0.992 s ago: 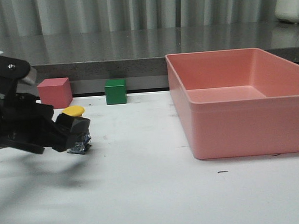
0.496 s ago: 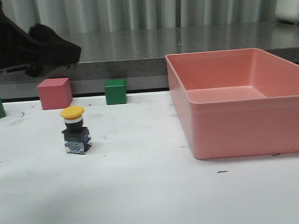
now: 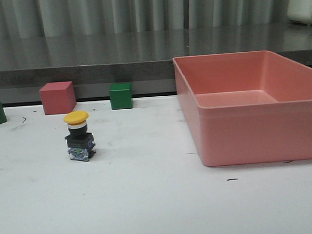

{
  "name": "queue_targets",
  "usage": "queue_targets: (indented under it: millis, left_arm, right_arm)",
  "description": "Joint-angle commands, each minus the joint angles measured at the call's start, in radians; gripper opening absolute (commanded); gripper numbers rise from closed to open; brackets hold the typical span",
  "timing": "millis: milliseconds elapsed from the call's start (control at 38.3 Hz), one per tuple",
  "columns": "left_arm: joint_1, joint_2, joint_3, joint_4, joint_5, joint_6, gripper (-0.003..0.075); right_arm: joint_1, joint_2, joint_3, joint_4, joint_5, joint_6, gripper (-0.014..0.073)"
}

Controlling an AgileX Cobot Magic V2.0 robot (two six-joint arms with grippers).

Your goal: Place and stand button with both arms

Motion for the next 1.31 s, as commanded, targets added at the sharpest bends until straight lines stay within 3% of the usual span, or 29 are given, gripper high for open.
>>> queue_targets:
  millis: [0,940,1123,1279]
  left_arm:
    - [-0.005,-0.069,-0.026,-0.008,-0.019,-0.011,-0.0020]
    - [-0.005,-0.138,-0.020,-0.016,-0.007,-0.011,-0.0020]
    - [0.008,-0.208,0.069,-0.040,-0.011,-0.011,-0.0020]
    - [0.091,-0.368,0.229,-0.054,-0.011,-0.011,-0.0020]
  right_arm:
    - [-0.006,0.007,-0.028,-0.017,-0.089,-0.008,-0.0063]
    - [-0.006,0.007,-0.028,-0.017,-0.089,-0.008,-0.0063]
    - [-0.006,0.007,-0.028,-0.017,-0.089,-0.008,-0.0063]
    - [-0.006,0.007,-0.028,-0.017,-0.089,-0.008,-0.0063]
